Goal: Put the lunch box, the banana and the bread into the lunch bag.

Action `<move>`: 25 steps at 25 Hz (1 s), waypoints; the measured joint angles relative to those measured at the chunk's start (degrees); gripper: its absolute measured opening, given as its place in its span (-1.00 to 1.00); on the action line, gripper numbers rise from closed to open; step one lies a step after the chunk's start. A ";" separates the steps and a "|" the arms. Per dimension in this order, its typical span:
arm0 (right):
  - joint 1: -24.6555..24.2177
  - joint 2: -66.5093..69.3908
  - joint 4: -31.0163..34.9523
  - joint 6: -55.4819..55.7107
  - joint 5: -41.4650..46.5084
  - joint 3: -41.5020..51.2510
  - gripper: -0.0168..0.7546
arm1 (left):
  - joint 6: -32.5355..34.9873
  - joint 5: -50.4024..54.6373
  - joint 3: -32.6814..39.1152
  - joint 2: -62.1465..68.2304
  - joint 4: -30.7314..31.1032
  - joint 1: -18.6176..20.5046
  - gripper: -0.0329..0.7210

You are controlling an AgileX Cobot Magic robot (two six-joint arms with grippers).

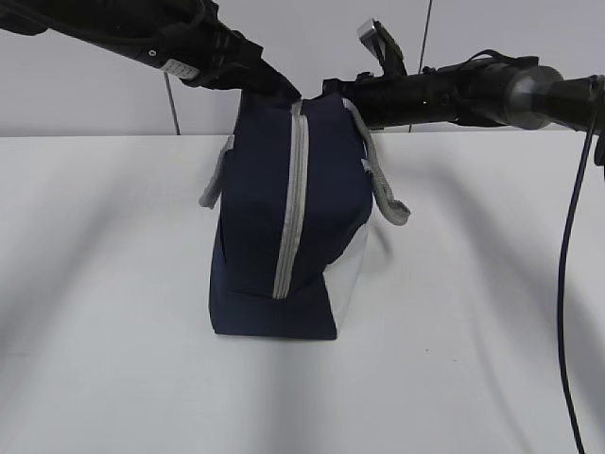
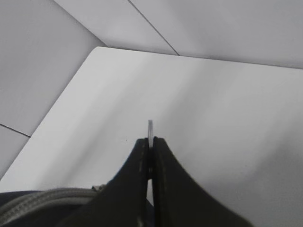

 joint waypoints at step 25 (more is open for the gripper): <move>-0.11 -2.04 -6.04 0.35 -0.12 -3.08 0.08 | -1.24 -0.18 0.00 -0.66 -0.58 0.06 -0.39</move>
